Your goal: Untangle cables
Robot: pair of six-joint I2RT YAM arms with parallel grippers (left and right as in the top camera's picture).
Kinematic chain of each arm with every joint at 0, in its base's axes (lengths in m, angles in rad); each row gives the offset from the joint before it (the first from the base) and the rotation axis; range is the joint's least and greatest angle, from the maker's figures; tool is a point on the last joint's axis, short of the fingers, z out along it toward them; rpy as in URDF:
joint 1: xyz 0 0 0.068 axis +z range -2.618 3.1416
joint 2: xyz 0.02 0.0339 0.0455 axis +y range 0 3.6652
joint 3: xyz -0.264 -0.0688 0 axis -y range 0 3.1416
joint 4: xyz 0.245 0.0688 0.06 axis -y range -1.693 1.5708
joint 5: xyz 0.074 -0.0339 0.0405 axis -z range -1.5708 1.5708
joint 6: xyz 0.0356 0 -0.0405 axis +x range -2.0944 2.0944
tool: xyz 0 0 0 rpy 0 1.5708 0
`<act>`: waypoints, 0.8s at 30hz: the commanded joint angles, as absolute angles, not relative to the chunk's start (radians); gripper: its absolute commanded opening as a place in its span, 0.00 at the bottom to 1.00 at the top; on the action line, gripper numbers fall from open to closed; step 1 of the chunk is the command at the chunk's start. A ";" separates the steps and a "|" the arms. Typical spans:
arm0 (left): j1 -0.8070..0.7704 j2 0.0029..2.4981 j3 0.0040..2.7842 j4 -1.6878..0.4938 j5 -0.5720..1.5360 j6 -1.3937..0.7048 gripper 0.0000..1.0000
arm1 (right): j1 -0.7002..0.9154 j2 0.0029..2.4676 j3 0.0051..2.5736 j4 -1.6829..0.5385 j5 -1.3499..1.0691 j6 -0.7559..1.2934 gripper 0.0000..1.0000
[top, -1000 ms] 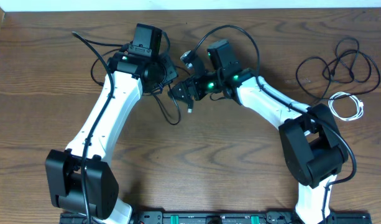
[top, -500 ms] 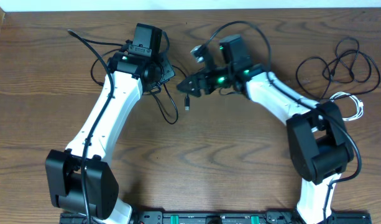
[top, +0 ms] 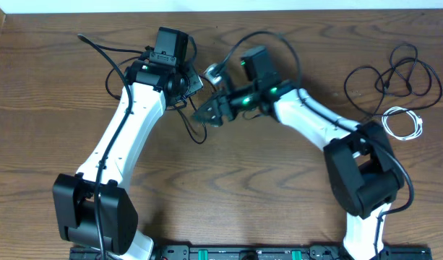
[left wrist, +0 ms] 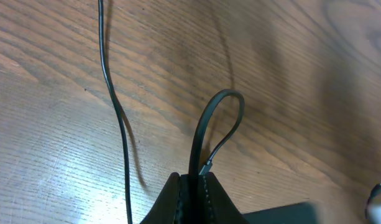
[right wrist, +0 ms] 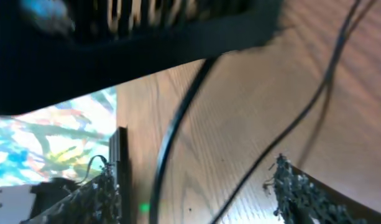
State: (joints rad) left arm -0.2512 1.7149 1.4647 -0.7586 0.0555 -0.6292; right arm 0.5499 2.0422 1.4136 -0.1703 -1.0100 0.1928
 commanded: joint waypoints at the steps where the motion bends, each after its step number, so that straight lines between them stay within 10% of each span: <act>1: -0.250 1.725 1.463 -0.762 0.085 -0.634 0.08 | 0.600 2.048 1.410 -0.187 -0.815 0.178 0.75; 6: -0.250 1.724 1.463 -0.767 0.123 -0.614 0.11 | 0.631 2.047 1.410 -0.213 -0.631 0.178 0.01; 12: -0.191 1.723 1.464 -0.786 0.125 -0.577 0.61 | 0.525 1.941 1.448 -0.218 -0.630 0.162 0.01; 24: -0.026 1.715 1.464 -0.835 0.225 -0.577 0.68 | 0.118 1.658 1.771 -0.595 -0.476 0.009 0.01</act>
